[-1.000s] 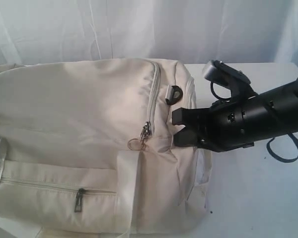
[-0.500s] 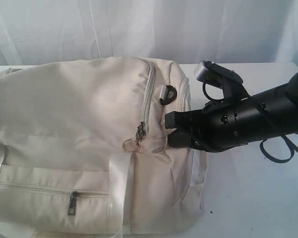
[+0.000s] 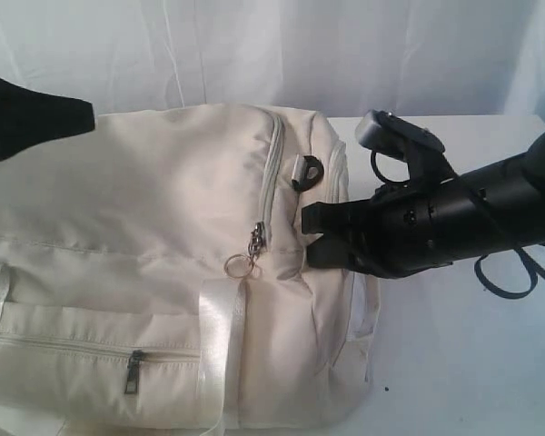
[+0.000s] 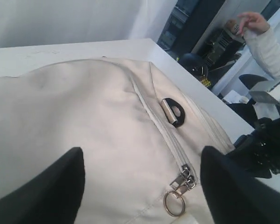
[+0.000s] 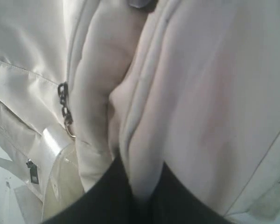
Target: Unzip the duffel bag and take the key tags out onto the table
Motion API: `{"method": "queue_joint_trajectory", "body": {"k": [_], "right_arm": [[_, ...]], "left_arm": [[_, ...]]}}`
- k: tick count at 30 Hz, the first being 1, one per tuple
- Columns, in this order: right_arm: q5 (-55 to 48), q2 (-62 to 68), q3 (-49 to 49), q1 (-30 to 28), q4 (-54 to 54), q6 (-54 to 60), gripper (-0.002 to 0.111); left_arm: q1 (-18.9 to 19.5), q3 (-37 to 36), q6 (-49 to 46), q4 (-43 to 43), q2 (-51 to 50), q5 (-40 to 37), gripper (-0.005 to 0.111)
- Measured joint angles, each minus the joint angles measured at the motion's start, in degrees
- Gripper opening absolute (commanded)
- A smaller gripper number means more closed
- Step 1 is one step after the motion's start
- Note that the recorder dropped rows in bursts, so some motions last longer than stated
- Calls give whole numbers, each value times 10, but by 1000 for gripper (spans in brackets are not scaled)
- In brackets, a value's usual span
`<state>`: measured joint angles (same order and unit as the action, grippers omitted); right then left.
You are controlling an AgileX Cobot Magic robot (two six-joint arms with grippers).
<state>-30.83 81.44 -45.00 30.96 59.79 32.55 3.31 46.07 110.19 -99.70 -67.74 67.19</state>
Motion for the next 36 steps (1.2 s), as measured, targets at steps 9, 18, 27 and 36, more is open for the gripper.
{"method": "queue_joint_trajectory", "body": {"k": [9,18,27,36], "right_arm": [[0,1,0,0,10,0,0],[0,1,0,0,10,0,0],[0,1,0,0,11,0,0],[0,1,0,0,11,0,0]], "left_arm": [[-96,-45,-7,0,0,-108,72],[-218,-58,-71,44,-103,-197,72],[-233,16,-83,63,-179,-138,72],[-233,35,-83,23,-220,-89,72]]}}
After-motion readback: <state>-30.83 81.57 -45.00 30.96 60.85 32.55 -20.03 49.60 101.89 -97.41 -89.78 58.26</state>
